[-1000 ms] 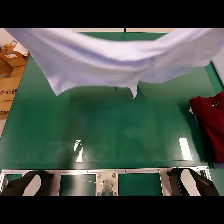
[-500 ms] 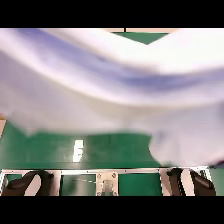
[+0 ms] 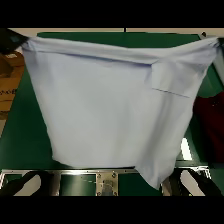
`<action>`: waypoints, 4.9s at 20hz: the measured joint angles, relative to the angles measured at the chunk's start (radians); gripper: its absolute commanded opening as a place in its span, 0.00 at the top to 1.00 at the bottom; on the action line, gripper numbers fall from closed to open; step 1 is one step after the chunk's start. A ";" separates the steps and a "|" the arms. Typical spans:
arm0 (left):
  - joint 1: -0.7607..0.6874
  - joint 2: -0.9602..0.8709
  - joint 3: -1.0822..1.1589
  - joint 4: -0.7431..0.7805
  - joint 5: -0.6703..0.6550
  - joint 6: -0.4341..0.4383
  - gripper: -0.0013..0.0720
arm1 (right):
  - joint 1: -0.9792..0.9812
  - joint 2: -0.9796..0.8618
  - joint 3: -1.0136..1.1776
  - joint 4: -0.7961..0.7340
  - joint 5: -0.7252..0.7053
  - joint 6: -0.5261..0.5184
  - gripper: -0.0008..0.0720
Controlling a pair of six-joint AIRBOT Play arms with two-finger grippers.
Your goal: Fold the shirts.
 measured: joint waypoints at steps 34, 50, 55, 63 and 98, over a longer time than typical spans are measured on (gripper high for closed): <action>-0.079 -0.590 -0.186 0.027 0.259 0.124 0.95 | 0.040 -0.832 0.191 -0.292 0.210 0.044 0.97; -0.078 -0.589 -0.159 0.179 0.127 -0.011 0.16 | 0.027 -0.819 0.227 -0.358 0.256 0.070 0.61; -0.034 -0.586 -0.016 0.244 -0.130 -0.079 0.95 | -0.055 -0.770 0.301 -0.495 0.405 0.182 0.96; -0.039 -0.304 -0.192 0.328 -0.280 -0.176 0.95 | -0.113 -0.376 -0.034 -0.735 0.508 0.386 0.96; -0.380 0.170 -1.213 -0.176 0.668 -0.432 0.95 | 0.122 -0.048 -0.717 -0.586 0.245 0.487 0.53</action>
